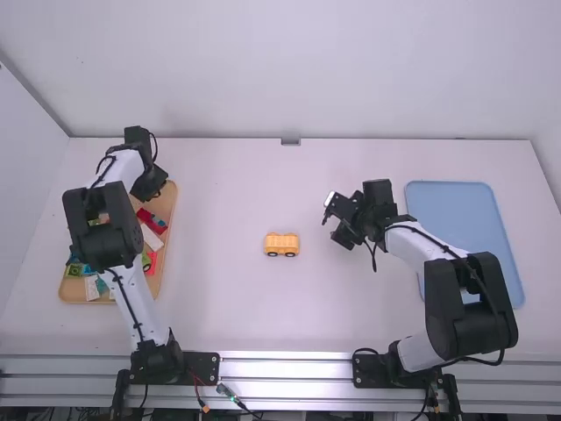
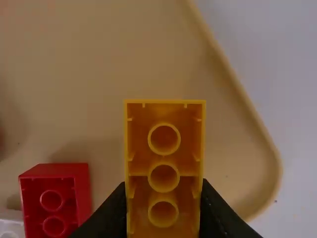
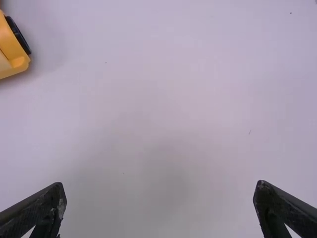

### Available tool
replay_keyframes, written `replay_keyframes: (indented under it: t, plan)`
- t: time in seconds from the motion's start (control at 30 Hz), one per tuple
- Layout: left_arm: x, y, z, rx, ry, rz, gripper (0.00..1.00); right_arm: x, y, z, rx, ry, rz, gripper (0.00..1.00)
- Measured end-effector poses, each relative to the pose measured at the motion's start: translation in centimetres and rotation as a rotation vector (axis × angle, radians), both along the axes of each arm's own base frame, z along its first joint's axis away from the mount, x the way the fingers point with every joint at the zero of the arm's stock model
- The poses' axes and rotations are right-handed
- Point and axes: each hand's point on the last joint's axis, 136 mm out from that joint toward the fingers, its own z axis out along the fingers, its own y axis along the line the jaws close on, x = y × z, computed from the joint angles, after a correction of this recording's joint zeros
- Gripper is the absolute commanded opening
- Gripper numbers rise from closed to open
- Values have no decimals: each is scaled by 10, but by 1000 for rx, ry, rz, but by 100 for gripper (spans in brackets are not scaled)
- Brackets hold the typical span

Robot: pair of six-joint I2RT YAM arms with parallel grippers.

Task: Assemble lego blocks to make yellow taxi

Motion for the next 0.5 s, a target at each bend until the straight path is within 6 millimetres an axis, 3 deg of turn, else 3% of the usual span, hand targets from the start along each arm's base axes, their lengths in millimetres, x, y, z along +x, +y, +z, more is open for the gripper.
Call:
replay_keyframes:
  t: [0.33,0.5]
  plan:
    - [12,-2,18,24,-43,-46,1,17,5,14,63,-63,-48,99]
    - [9,-34,49,85,-160,-179,1,23,19,28,182,-76,-56,99]
